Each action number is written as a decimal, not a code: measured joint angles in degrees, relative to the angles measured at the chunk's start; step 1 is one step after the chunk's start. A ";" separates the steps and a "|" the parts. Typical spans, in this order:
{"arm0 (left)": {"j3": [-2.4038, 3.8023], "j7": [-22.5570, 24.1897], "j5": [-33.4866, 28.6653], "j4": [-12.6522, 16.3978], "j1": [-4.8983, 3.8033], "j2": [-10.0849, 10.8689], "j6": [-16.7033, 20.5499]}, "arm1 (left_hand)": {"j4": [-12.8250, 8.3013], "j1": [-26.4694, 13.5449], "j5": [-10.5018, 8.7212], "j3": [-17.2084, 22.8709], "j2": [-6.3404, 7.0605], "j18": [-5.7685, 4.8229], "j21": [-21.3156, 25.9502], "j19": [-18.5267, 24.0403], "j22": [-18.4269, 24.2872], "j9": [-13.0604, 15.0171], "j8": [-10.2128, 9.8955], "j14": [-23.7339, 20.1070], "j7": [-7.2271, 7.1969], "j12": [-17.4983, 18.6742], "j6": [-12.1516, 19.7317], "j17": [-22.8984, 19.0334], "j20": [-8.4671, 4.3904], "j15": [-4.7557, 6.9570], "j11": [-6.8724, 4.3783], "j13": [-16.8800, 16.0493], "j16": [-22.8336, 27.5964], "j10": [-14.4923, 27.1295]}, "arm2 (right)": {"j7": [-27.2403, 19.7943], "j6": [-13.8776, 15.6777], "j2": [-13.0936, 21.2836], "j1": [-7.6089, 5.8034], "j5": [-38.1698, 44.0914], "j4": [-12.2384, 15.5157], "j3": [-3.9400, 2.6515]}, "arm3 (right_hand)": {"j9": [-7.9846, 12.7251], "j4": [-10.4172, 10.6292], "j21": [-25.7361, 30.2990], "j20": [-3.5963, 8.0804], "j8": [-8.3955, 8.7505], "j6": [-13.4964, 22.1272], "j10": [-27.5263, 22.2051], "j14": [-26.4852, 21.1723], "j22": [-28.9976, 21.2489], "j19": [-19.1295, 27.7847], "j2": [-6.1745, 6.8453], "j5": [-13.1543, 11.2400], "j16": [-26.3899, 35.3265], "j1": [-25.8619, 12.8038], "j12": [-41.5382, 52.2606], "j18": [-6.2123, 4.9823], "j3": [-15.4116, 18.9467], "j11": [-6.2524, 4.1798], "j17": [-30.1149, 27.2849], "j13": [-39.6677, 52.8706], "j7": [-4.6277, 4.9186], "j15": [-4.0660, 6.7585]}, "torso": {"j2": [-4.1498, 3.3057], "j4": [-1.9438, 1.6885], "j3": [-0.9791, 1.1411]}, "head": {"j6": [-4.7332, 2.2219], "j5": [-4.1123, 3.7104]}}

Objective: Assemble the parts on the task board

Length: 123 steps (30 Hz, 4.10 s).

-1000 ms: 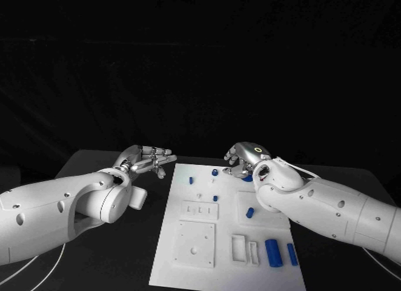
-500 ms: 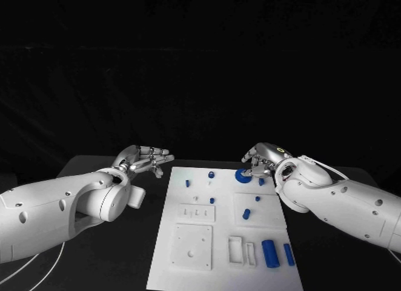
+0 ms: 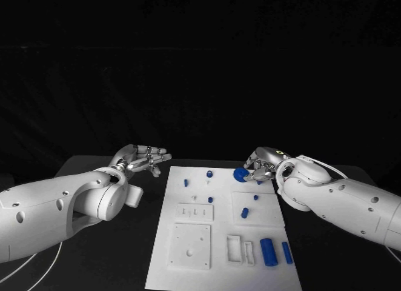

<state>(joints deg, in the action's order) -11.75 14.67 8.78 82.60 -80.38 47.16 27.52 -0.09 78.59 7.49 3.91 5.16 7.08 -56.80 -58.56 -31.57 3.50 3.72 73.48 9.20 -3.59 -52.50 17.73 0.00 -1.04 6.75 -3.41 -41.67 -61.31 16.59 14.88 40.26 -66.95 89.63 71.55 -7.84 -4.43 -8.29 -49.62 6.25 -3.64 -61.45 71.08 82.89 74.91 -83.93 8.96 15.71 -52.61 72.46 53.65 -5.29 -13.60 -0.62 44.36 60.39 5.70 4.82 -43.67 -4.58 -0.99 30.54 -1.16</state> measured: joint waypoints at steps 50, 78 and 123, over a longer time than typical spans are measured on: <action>-0.09 -0.09 0.01 -0.54 0.00 -0.99 -0.92 | 0.00 0.00 0.00 0.00 0.00 0.00 -0.22 0.00 0.38 0.00 0.00 0.00 0.00 0.00 0.00 0.00 0.00 0.00 0.00 0.00 0.00 0.00 | 0.43 -3.60 -5.87 -0.43 -0.87 -8.02 -0.20 | 0.03 2.76 -1.98 -0.23 0.05 1.89 0.89 -0.19 0.00 -0.20 0.01 0.72 -1.19 0.00 3.05 0.01 2.12 0.52 1.04 3.16 0.40 -0.20 | 0.02 -0.01 -0.01 | 1.29 -0.07; -0.20 -0.24 0.02 -0.63 0.01 -1.04 -1.20 | 0.00 0.00 0.00 0.00 0.00 0.47 -0.62 0.00 0.54 0.00 0.00 0.00 0.00 0.00 0.00 0.01 0.00 0.00 0.00 0.00 0.00 0.00 | -0.36 -6.61 -5.77 -0.50 -1.45 -8.53 -0.29 | 0.35 -3.84 -2.28 -0.23 0.30 2.31 0.68 -0.40 0.00 -0.20 0.53 10.81 -1.41 -2.20 2.75 0.01 -4.53 0.31 2.41 3.16 0.64 0.00 | 0.04 0.03 0.07 | 1.82 -0.04; -0.23 -0.69 0.07 -0.38 0.01 -1.16 -1.46 | 0.00 0.00 0.00 0.00 0.00 0.35 -0.65 0.20 0.78 0.00 0.00 0.00 0.20 0.00 0.20 -0.03 0.20 0.00 0.00 0.00 0.00 0.00 | 0.56 1.15 -10.54 -0.05 8.98 1.31 0.74 | -0.22 -4.61 -4.49 -0.03 0.20 -4.79 1.53 -0.48 -0.01 0.01 0.27 8.71 -1.47 -3.08 3.78 0.00 -10.86 -0.70 3.18 4.58 -1.30 0.33 | -0.03 -0.27 -0.09 | 1.53 0.52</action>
<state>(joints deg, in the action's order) -11.98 13.99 8.86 82.21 -80.37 45.99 26.06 -0.09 78.59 7.49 3.91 5.16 7.43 -57.45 -58.36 -30.79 3.50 3.72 73.48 9.41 -3.59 -52.30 17.70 0.21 -1.04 6.75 -3.42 -41.67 -61.31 17.14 16.03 29.72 -67.00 98.61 72.86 -7.11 -4.65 -12.90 -54.11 6.22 -3.43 -66.24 72.62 82.42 74.91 -83.92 9.23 24.42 -54.08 69.38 57.43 -5.28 -24.46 -1.32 47.54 64.98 4.40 5.15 -43.70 -4.85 -1.08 32.07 -0.64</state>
